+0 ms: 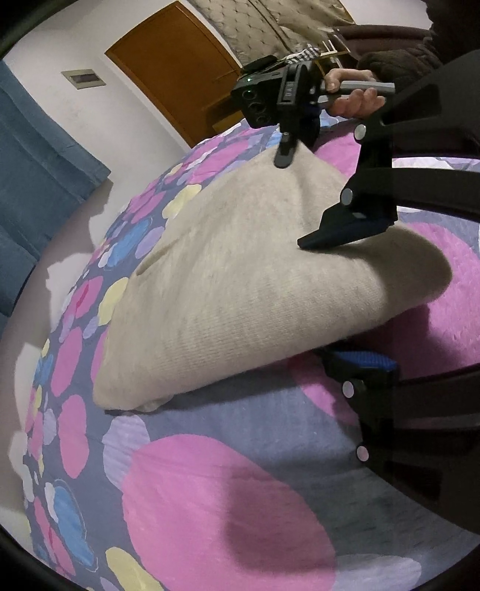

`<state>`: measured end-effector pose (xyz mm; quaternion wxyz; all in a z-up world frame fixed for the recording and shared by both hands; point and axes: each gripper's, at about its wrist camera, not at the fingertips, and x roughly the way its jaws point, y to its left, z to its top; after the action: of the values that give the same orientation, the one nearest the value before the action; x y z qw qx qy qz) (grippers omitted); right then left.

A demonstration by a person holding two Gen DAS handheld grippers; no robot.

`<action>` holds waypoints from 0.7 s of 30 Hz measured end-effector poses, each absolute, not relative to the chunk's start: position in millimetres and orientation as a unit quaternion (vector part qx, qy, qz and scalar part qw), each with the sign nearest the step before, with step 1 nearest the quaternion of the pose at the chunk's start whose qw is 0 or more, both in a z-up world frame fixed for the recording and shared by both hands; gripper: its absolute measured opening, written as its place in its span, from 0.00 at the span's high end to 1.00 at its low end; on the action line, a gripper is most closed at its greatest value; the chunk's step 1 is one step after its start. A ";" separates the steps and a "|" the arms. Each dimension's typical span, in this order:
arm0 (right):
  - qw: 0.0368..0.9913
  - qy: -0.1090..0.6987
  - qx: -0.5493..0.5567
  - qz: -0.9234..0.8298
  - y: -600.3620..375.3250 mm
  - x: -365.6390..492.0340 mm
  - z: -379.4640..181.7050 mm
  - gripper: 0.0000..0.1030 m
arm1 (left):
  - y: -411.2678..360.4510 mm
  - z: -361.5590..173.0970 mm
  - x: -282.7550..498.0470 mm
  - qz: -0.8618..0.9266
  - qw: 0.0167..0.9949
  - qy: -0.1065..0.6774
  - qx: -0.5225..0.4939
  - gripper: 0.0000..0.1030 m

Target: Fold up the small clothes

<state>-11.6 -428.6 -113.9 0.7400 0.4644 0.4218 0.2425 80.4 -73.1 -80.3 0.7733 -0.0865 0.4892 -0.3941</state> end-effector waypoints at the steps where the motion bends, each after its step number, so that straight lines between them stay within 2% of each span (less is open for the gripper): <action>1: 0.740 0.419 0.466 0.243 -430.3 -10.9 -113.5 0.91 | -73.8 -80.1 80.0 -0.394 0.773 0.489 -0.087 0.53; 15: 0.724 0.410 0.498 0.244 -439.0 -6.4 -124.9 0.90 | -75.1 -79.4 75.5 -0.394 0.777 0.485 -0.083 0.52; 21: 0.719 0.400 0.512 0.246 -444.0 -9.3 -126.0 0.86 | -75.5 -78.8 72.9 -0.392 0.780 0.482 -0.079 0.52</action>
<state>-9.3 -444.0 -126.0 0.7188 0.5125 0.4002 0.2459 72.9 -75.5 -78.8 0.7798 -0.0793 0.4816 -0.3920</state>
